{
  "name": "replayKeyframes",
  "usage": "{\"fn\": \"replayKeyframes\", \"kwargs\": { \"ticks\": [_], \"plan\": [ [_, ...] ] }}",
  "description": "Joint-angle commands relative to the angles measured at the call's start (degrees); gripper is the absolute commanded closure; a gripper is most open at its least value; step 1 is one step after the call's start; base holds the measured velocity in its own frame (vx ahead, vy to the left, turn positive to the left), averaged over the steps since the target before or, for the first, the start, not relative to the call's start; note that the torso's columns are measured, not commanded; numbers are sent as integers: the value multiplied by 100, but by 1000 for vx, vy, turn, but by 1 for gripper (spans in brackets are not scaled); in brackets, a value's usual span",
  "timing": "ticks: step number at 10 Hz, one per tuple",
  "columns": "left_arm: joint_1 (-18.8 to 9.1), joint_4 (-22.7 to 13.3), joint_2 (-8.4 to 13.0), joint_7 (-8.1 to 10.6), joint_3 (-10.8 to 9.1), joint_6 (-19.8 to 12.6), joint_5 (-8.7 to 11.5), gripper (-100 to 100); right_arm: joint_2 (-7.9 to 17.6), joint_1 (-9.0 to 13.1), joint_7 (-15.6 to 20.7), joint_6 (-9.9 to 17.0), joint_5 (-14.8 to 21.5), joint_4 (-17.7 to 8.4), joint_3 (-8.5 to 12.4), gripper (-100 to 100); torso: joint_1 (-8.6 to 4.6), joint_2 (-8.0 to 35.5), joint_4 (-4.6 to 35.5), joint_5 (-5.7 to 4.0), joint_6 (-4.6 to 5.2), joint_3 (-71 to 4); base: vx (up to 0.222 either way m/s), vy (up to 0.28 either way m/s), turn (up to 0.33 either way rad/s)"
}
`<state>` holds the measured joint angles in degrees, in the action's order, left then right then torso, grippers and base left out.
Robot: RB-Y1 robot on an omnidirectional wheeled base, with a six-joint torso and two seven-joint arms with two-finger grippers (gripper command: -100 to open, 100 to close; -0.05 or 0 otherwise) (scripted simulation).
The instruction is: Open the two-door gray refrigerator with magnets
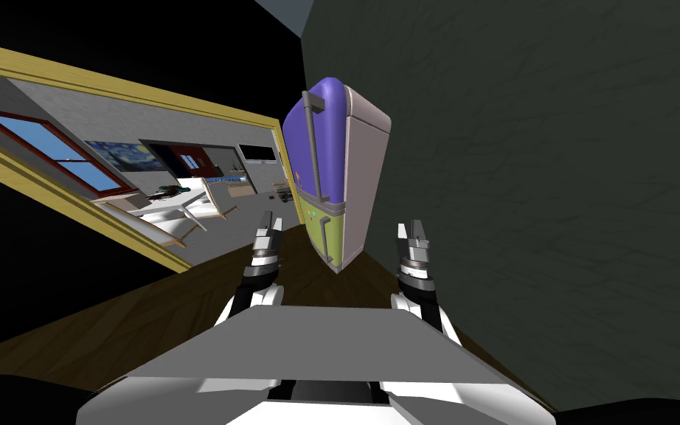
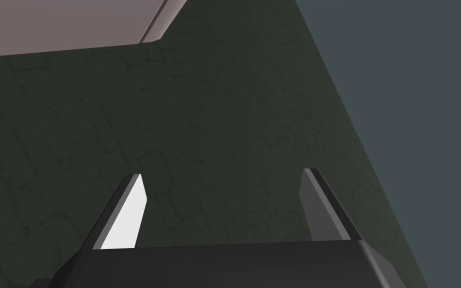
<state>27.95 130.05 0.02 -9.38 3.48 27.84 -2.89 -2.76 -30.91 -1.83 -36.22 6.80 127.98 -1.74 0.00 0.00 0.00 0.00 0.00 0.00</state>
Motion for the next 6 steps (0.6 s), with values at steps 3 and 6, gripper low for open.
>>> {"fn": "replayKeyframes", "kwargs": {
  "ticks": [3, 6],
  "plan": [
    [0, 1, 0, 0, 0, 0, 0, 0, 0, 0, 0, 0, 0, 1, 0, 0, 0, 1003, 1006, 0, 0, -2014, 0, 0, 0],
    [0, 1, 0, 0, 0, 0, 0, 0, 0, 0, 0, 0, 0, 1, 0, 0, 0, 2269, 2268, 0, 0, -4536, 0, 0, 0]
  ]
}}
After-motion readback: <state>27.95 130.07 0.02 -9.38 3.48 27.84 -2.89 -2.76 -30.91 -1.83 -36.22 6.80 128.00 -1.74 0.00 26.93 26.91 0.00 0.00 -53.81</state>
